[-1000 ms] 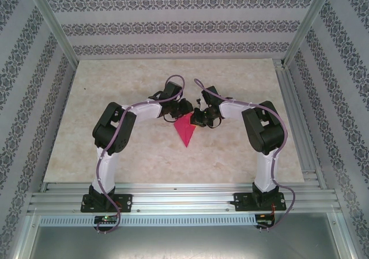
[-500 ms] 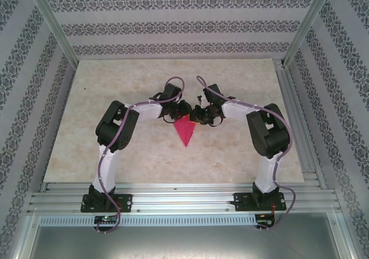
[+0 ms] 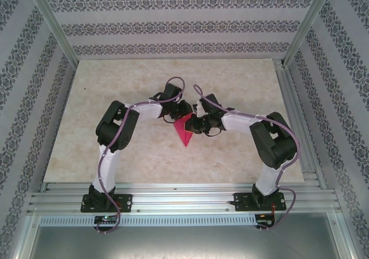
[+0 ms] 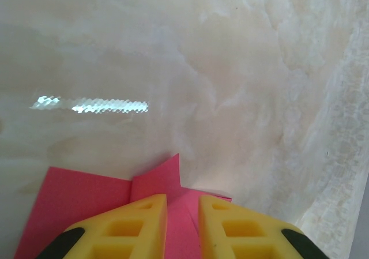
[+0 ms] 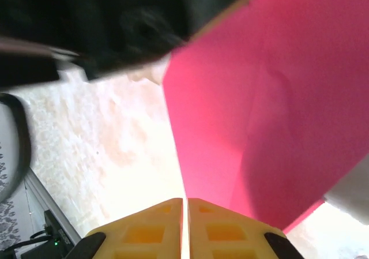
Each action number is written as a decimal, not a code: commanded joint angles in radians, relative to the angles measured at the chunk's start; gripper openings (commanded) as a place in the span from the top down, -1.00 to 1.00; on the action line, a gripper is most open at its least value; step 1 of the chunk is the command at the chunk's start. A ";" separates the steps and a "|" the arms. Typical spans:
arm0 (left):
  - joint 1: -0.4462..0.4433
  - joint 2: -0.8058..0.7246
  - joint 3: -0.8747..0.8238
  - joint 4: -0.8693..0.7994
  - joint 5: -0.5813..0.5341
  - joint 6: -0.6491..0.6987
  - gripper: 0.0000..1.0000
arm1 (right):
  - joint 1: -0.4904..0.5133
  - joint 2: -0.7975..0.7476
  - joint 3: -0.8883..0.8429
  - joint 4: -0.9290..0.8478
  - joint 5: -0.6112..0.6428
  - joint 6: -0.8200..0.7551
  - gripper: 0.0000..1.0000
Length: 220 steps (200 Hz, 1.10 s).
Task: Fold a paper plane with a square sheet of paper (pick it up from the middle)
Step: Fourth fold the wing at the center of the table.
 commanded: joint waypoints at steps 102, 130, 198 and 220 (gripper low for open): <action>0.006 0.046 0.017 -0.024 0.021 0.032 0.54 | 0.045 -0.050 -0.065 0.043 0.000 0.054 0.78; 0.005 0.040 0.016 -0.026 0.018 0.035 0.54 | 0.063 -0.024 -0.116 0.122 -0.013 0.112 0.79; 0.006 0.043 0.005 -0.019 0.024 0.035 0.54 | 0.079 0.101 -0.198 0.330 -0.057 0.194 0.82; 0.005 0.042 0.005 -0.020 0.022 0.035 0.54 | 0.079 0.024 -0.212 0.296 -0.039 0.191 0.81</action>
